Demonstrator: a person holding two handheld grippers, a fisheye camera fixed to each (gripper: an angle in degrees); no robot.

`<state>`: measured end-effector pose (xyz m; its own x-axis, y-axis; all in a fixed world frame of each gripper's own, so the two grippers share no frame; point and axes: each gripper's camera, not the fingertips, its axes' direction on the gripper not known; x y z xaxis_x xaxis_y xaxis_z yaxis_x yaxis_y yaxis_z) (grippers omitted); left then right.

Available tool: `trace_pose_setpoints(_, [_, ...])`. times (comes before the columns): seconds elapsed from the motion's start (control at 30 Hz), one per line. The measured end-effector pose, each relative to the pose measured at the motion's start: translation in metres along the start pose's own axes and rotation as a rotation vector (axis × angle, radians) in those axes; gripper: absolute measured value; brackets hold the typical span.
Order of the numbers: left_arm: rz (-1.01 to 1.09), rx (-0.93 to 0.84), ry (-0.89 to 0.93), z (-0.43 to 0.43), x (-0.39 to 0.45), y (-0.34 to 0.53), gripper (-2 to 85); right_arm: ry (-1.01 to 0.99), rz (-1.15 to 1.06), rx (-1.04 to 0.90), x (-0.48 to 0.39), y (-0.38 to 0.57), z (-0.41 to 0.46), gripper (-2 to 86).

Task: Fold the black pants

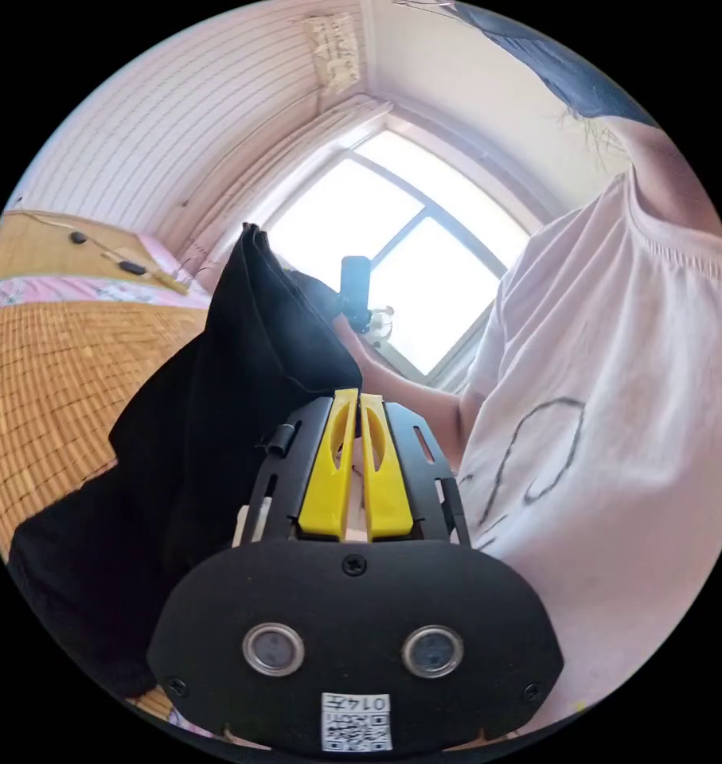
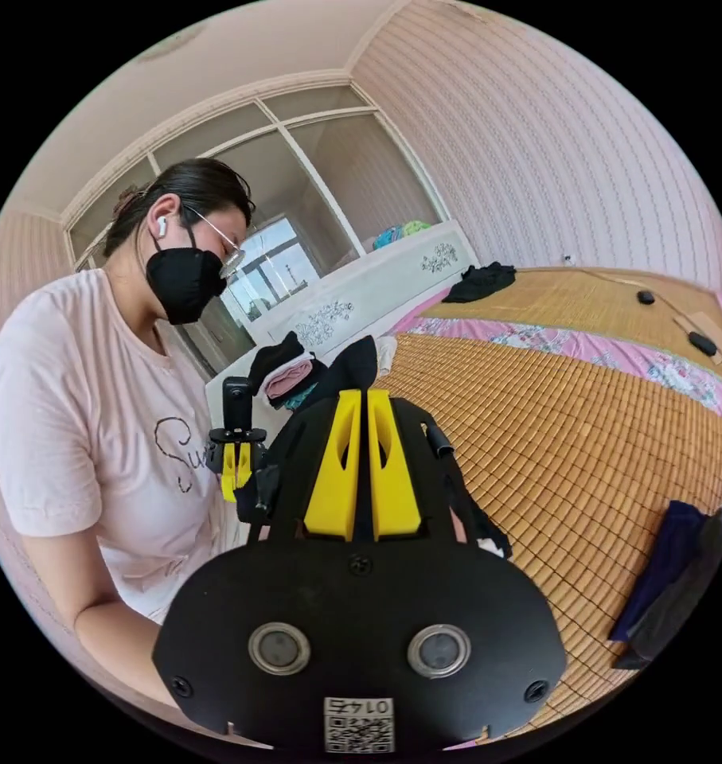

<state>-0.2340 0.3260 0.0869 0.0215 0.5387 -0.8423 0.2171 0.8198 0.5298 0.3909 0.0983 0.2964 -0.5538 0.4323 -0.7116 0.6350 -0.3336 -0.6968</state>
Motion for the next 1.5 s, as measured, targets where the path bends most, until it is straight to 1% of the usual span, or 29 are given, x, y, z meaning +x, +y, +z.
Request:
trace_pose_setpoints(0.07, [0.134, 0.083, 0.194, 0.017, 0.020, -0.024, -1.0, 0.122, -0.050, 0.028, -0.031, -0.013, -0.058, 0.5])
trace_pose_setpoints(0.1, [0.158, 0.107, 0.221, 0.017, 0.023, -0.027, -1.0, 0.185, -0.082, 0.032, -0.048, -0.026, -0.085, 0.5])
trace_pose_setpoints(0.13, [0.188, 0.150, 0.249, 0.013, 0.027, -0.032, -1.0, 0.202, -0.100, 0.023, -0.054, -0.034, -0.093, 0.5])
trace_pose_setpoints(0.2, [0.186, 0.215, 0.209, -0.005, 0.025, -0.030, -1.0, 0.211, -0.153, -0.042, -0.065, -0.074, -0.093, 0.5])
trace_pose_setpoints(0.23, [0.173, 0.258, 0.160, -0.024, 0.020, -0.021, -1.0, 0.194, -0.164, -0.058, -0.065, -0.084, -0.084, 0.5])
trace_pose_setpoints(0.3, [0.124, 0.318, 0.046, -0.056, 0.006, 0.004, -1.0, 0.092, -0.169, -0.149, -0.055, -0.115, -0.022, 0.5])
trace_pose_setpoints(0.33, [0.084, 0.361, -0.053, -0.078, -0.004, 0.030, -1.0, 0.065, -0.168, -0.180, -0.051, -0.119, -0.001, 0.5])
trace_pose_setpoints(0.37, [0.030, 0.368, -0.190, -0.096, -0.015, 0.060, -1.0, 0.011, -0.155, -0.239, -0.042, -0.121, 0.048, 0.6])
trace_pose_setpoints(0.4, [-0.012, 0.369, -0.263, -0.106, -0.022, 0.075, -1.0, -0.027, -0.121, -0.299, -0.032, -0.117, 0.102, 0.6])
trace_pose_setpoints(0.43, [-0.094, 0.368, -0.395, -0.124, -0.038, 0.109, -1.0, -0.045, -0.103, -0.337, -0.028, -0.112, 0.131, 0.6])
trace_pose_setpoints(0.47, [-0.208, 0.354, -0.533, -0.141, -0.057, 0.142, -1.0, -0.054, -0.052, -0.423, -0.021, -0.097, 0.190, 0.7])
trace_pose_setpoints(0.5, [-0.266, 0.344, -0.599, -0.148, -0.067, 0.158, -1.0, -0.053, -0.002, -0.504, -0.019, -0.079, 0.245, 0.8])
trace_pose_setpoints(0.53, [-0.372, 0.300, -0.698, -0.160, -0.089, 0.186, -1.0, -0.058, 0.025, -0.551, -0.018, -0.070, 0.271, 0.9])
trace_pose_setpoints(0.57, [-0.480, 0.278, -0.764, -0.170, -0.110, 0.212, -1.0, -0.015, 0.080, -0.623, -0.021, -0.053, 0.311, 1.0])
trace_pose_setpoints(0.6, [-0.524, 0.257, -0.779, -0.173, -0.120, 0.222, -1.0, 0.022, 0.087, -0.674, -0.032, -0.043, 0.340, 1.3])
trace_pose_setpoints(0.63, [-0.602, 0.229, -0.799, -0.179, -0.136, 0.238, -1.0, 0.038, 0.078, -0.694, -0.040, -0.041, 0.351, 1.4])
trace_pose_setpoints(0.7, [-0.622, 0.222, -0.817, -0.182, -0.150, 0.251, -1.0, 0.142, -0.006, -0.738, -0.072, -0.048, 0.378, 2.4])
trace_pose_setpoints(0.73, [-0.622, 0.201, -0.821, -0.179, -0.159, 0.254, -1.0, 0.172, -0.027, -0.747, -0.080, -0.051, 0.382, 3.0])
trace_pose_setpoints(0.8, [-0.646, 0.150, -0.863, -0.171, -0.175, 0.257, -1.0, 0.294, -0.084, -0.769, -0.102, -0.061, 0.391, 5.5])
trace_pose_setpoints(0.9, [-0.670, 0.092, -0.923, -0.157, -0.195, 0.263, -0.9, 0.386, -0.057, -0.755, -0.117, -0.073, 0.370, 7.1])
trace_pose_setpoints(0.93, [-0.657, 0.088, -0.958, -0.153, -0.196, 0.265, -0.8, 0.381, -0.061, -0.740, -0.122, -0.074, 0.359, 7.2])
trace_pose_setpoints(1.0, [-0.630, 0.101, -1.010, -0.148, -0.194, 0.266, -0.8, 0.375, -0.065, -0.653, -0.142, -0.066, 0.301, 7.2])
trace_pose_setpoints(1.07, [-0.539, 0.066, -1.039, -0.128, -0.196, 0.259, -0.9, 0.427, -0.043, -0.631, -0.153, -0.042, 0.253, 6.4])
trace_pose_setpoints(1.1, [-0.516, 0.036, -1.034, -0.120, -0.200, 0.255, -0.9, 0.461, -0.021, -0.643, -0.159, -0.019, 0.224, 5.2])
trace_pose_setpoints(1.17, [-0.429, -0.096, -1.017, -0.077, -0.219, 0.243, -1.0, 0.507, 0.040, -0.698, -0.167, 0.019, 0.186, 3.4])
trace_pose_setpoints(1.3, [-0.381, -0.215, -0.980, -0.017, -0.260, 0.244, -1.0, 0.580, 0.214, -0.826, -0.179, 0.099, 0.136, 0.8])
trace_pose_setpoints(1.43, [-0.406, -0.381, -1.003, 0.031, -0.309, 0.273, -1.0, 0.603, 0.259, -0.879, -0.179, 0.131, 0.124, -0.4])
trace_pose_setpoints(1.5, [-0.407, -0.364, -0.993, 0.038, -0.318, 0.285, -1.0, 0.620, 0.252, -0.838, -0.191, 0.126, 0.104, -0.2])
